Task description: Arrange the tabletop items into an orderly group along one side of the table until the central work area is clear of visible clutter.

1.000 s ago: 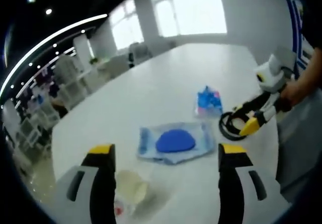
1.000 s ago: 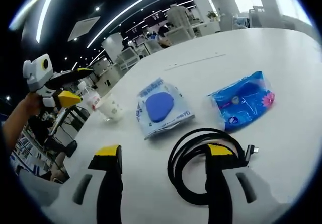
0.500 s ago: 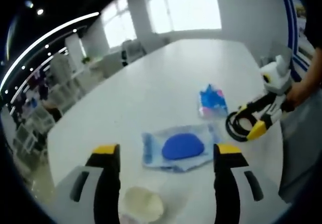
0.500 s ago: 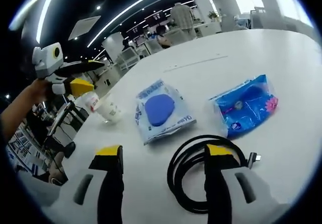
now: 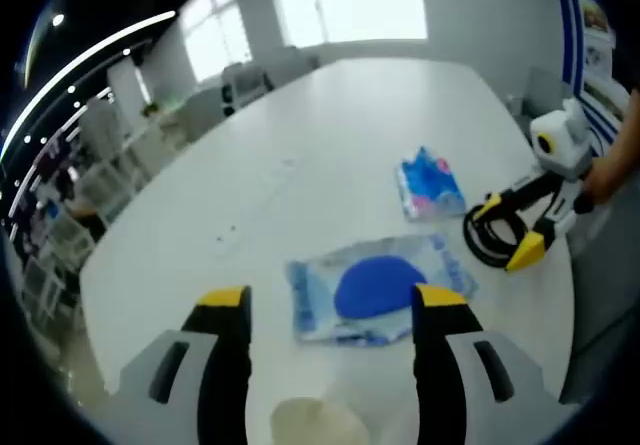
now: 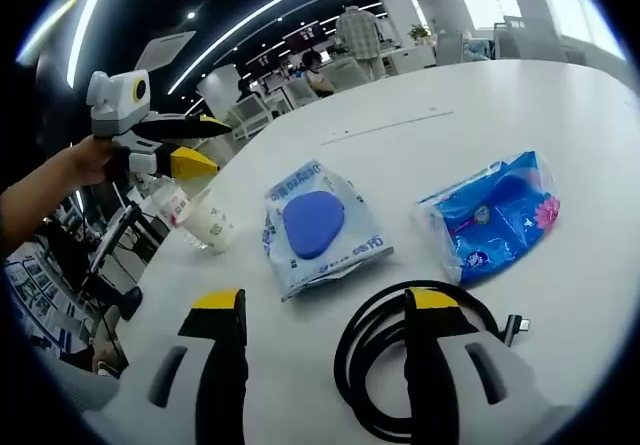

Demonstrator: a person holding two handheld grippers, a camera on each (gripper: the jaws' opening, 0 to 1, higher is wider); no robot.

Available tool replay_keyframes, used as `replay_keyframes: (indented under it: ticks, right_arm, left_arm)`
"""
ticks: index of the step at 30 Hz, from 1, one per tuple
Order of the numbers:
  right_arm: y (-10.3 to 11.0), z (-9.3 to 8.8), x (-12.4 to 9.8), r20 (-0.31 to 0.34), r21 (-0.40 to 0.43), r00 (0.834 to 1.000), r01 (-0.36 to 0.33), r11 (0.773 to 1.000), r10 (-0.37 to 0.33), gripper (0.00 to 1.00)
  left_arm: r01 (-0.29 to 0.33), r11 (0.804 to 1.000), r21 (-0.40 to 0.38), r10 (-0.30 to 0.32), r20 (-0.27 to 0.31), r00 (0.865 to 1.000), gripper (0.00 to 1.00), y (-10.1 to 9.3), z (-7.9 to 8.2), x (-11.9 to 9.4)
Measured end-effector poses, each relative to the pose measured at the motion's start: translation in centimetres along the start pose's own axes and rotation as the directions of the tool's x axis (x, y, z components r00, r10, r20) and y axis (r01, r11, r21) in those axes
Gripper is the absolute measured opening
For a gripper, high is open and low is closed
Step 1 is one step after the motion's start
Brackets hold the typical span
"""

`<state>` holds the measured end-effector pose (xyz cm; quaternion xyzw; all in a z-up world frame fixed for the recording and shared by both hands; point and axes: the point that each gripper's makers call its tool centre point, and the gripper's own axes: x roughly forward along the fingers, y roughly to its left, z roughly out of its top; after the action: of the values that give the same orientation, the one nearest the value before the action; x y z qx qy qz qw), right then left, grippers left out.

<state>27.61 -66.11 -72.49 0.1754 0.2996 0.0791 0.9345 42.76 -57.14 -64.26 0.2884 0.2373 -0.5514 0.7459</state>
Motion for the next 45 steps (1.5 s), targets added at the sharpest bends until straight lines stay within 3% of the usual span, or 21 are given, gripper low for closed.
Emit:
replay_keyframes:
  ticks: [10,22,32,45]
  right_arm:
    - [0.2,-0.1,0.9,-0.004,0.025,1.0,0.002,1.0,-0.002,0.58]
    - [0.8,1.3,0.1,0.019,0.069,0.999,0.031,0.997,-0.033,0.52]
    - [1.7,0.6,2.3,-0.02,0.066,1.0,-0.002,0.998,0.003,0.5]
    - [1.2,-0.1,4.3,-0.056,0.161,0.998,0.016,0.987,-0.007,0.32]
  left_arm:
    - [0.057,0.997,0.042,-0.053,-0.089,0.995,0.57,1.2,-0.9,2.4]
    - [0.107,0.994,0.016,-0.103,-0.161,0.982,0.53,1.9,-3.1,4.9]
    - [0.144,0.99,-0.002,-0.141,-0.203,0.969,0.45,2.0,-4.5,6.7]
    - [0.157,0.984,-0.081,-0.175,-0.302,0.937,0.29,2.3,-7.4,8.6]
